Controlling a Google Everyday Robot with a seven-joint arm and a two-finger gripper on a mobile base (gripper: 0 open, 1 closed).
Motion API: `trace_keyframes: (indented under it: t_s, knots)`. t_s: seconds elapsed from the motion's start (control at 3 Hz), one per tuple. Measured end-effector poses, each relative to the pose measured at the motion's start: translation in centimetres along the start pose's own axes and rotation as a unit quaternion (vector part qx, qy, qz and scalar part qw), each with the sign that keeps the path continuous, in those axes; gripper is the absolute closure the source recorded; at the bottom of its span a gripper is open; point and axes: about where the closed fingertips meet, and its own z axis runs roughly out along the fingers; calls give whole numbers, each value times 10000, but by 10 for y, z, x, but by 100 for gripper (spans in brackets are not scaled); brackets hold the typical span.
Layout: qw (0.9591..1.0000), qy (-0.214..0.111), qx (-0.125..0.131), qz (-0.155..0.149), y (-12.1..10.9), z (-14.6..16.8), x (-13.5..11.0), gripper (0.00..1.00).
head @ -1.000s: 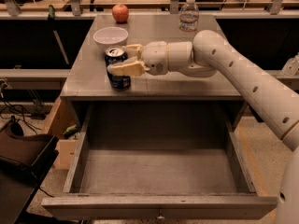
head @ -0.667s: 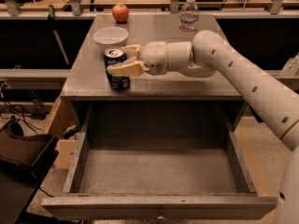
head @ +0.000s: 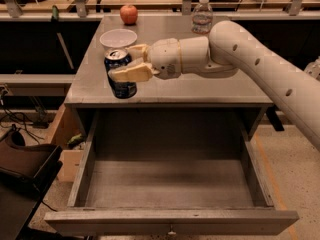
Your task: Place pepsi can into top drawer
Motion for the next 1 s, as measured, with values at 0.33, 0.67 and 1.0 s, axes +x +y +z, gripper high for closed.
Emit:
trace_keyframes:
  t_s: [0.33,0.67,1.0]
  knots:
    - [9987,305,-385,-92,59,-17,-28,100]
    - [9933,747,-882,41,113,-52,-12,100]
    - [9905,983,-937,194,139,-88,35,100]
